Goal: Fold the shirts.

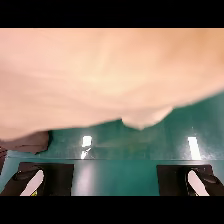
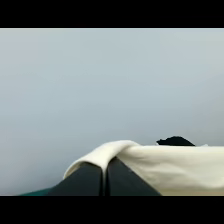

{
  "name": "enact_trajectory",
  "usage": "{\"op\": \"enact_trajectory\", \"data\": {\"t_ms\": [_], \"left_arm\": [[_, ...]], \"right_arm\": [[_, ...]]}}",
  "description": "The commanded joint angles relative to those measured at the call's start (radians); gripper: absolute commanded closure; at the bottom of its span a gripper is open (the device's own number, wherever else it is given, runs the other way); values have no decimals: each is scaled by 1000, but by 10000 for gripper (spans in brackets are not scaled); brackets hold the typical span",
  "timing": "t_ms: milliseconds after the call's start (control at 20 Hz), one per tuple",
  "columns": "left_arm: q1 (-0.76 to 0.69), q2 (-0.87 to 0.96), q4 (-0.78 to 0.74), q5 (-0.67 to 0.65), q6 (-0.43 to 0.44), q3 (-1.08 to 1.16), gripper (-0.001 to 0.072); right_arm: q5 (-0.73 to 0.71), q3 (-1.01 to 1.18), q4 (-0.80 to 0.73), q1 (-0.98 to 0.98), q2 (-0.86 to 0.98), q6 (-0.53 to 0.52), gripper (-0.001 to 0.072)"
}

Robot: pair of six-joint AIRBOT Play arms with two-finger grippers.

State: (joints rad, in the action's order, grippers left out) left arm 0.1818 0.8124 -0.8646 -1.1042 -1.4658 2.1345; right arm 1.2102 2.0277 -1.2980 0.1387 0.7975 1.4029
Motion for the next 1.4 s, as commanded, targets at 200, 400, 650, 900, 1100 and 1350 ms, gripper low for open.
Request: {"op": "enact_trajectory", "data": {"t_ms": [200,400,650,900,1100,1350], "left_arm": [[1,64,-15,-182,-53,-512,683],[-6,208,-17,-149,-20,-818,683],[-98,527,-14,143,165,-909,682],[-117,773,47,357,196,-749,682],[-117,835,43,333,299,-601,682],[-117,844,-82,153,348,-616,682]], "right_arm": [[378,29,-34,-22,366,37,699],[414,-210,-30,-94,552,36,699],[245,-290,-28,-135,788,37,699],[23,-172,-29,-143,971,48,699],[-3,-67,-30,-143,1032,60,699],[81,-225,-47,-162,978,51,699]]}}
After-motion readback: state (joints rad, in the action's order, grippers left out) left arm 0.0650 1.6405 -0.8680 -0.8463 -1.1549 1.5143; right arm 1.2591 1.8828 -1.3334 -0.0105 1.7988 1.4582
